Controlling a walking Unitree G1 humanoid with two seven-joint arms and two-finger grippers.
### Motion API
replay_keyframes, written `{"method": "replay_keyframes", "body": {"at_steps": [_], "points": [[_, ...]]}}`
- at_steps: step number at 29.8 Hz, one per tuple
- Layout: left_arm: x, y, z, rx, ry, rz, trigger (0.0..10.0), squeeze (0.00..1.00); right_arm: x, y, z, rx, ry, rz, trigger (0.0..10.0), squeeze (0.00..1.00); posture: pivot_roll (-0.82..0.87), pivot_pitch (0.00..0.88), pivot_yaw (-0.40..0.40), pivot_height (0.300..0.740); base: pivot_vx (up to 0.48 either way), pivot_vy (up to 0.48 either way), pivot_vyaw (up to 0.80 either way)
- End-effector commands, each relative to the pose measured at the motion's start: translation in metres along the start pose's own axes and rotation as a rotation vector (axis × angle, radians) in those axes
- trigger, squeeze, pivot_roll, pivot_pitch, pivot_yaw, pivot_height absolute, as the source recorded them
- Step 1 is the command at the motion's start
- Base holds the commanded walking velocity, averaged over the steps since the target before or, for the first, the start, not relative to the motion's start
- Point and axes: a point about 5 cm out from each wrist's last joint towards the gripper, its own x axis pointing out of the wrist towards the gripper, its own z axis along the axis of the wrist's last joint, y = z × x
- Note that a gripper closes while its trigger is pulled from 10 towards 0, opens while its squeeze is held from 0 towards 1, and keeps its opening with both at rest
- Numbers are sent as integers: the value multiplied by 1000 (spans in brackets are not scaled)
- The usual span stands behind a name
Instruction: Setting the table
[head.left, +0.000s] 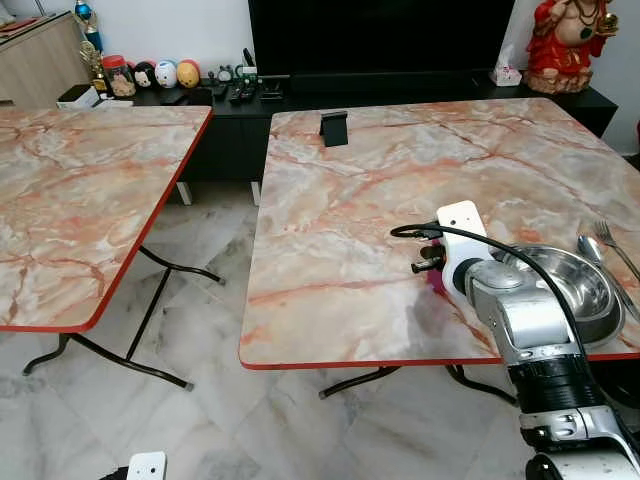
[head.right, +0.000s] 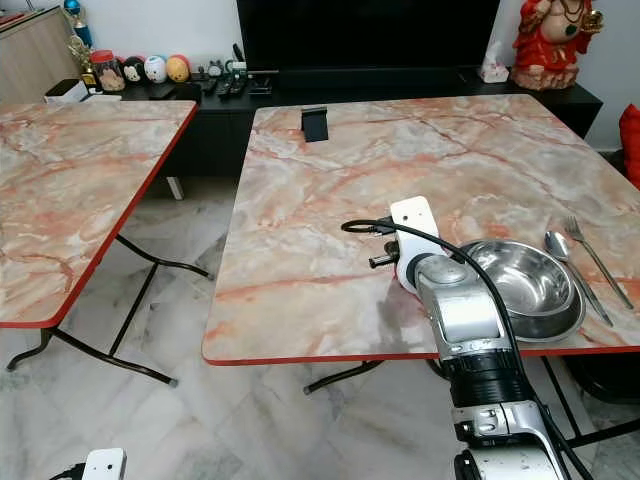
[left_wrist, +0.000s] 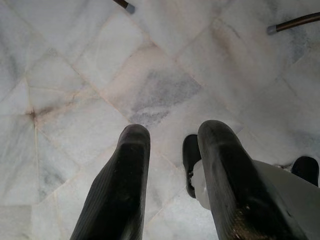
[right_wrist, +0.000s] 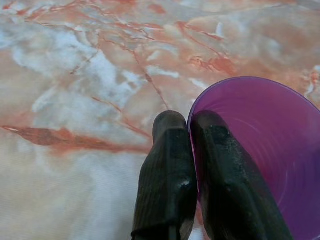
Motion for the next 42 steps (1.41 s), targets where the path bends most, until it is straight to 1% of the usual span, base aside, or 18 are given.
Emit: {"method": "replay_keyframes", "body": {"at_steps": [1, 8, 20, 23, 34, 35, 36, 42], "points": [[-1, 1, -6, -6, 29, 1, 10000, 0, -2, -1, 1, -9, -10, -10, 10000, 0, -113, 0, 55, 740, 0, 0, 0], [-2, 2, -6, -8, 33, 4, 10000, 0, -1, 1, 1, -12, -8, -4, 10000, 0, -111, 0, 55, 740, 0, 0, 0], [-2, 4, -8, -5, 39, 5, 10000, 0, -1, 1, 1, -9, -10, -11, 10000, 0, -112, 0, 59, 740, 0, 0, 0], [-3, 4, -9, -5, 43, 6, 10000, 0, -1, 1, 1, -7, -10, -14, 10000, 24, -110, 0, 59, 740, 0, 0, 0], [-3, 5, -10, -4, 47, 8, 10000, 0, 0, 2, -2, -2, -2, -11, 10000, 24, -108, 0, 61, 740, 0, 0, 0], [-3, 5, -10, -5, 46, 7, 10000, 0, 0, 3, -2, -1, -2, -10, 10000, 188, -110, 0, 63, 740, 0, 0, 0], [-3, 5, -9, -5, 46, 7, 10000, 0, 0, 3, -2, -1, -2, -10, 10000, 255, -109, 0, 62, 740, 0, 0, 0], [-3, 5, -8, -3, 42, 5, 10000, 0, 1, 3, -2, 0, 0, -13, 10000, 227, -108, 0, 62, 740, 0, 0, 0]]}}
